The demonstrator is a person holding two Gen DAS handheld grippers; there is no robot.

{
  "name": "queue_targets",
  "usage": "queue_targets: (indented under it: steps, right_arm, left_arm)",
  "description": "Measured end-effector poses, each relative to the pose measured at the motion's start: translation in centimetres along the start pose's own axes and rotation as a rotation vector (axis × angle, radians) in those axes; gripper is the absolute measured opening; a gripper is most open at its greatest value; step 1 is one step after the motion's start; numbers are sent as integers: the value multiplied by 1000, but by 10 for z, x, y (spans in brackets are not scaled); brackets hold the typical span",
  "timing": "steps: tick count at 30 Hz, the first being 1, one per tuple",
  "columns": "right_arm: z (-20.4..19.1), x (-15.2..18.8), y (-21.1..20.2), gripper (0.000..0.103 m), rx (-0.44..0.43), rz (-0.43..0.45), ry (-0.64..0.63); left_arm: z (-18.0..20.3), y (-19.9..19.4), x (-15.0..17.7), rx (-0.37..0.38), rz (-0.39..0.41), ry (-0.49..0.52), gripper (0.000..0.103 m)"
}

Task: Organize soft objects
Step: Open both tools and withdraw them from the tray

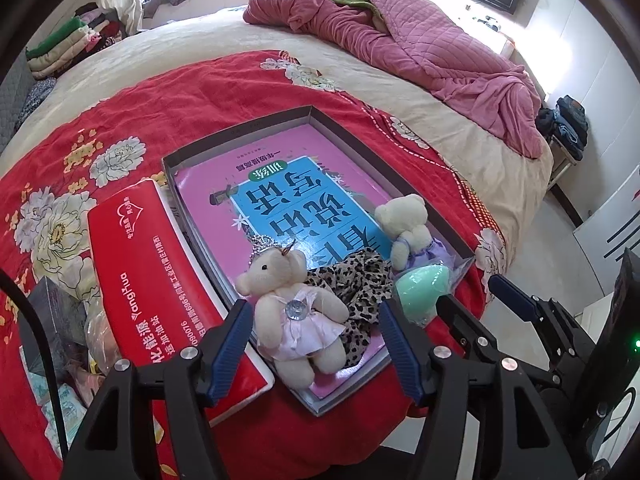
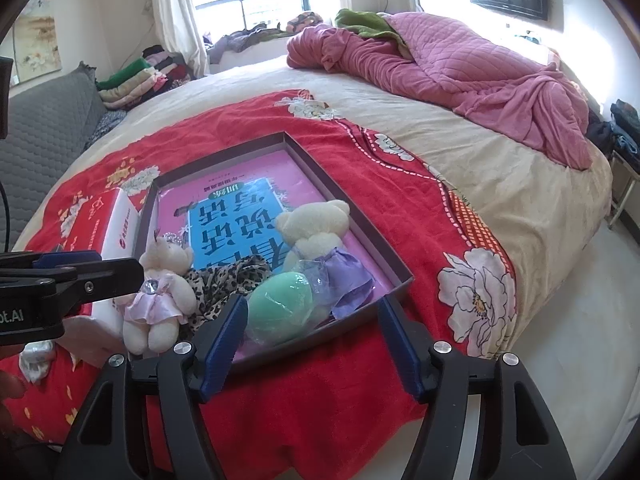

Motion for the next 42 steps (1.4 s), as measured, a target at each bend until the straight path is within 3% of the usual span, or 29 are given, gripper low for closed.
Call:
queue_targets:
  steps: [26, 42]
  right_arm:
    - [-2, -15, -41, 74, 24, 69, 52]
    - [-20, -23, -68, 74, 93, 105, -37]
  left_arm:
    - [-16, -51, 16, -34, 67, -26, 72]
    - [-34, -82, 28, -56, 110, -59, 74]
Point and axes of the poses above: each gripper's, at about its wrist camera, not at the fingertips, and y roughly the way its jaws point, z to its right, x to its underside, the point moved 8 cm from there along y, roughly the way its jaws point, and after that the axes turned 1 degree about x, right-handed, at the moved point
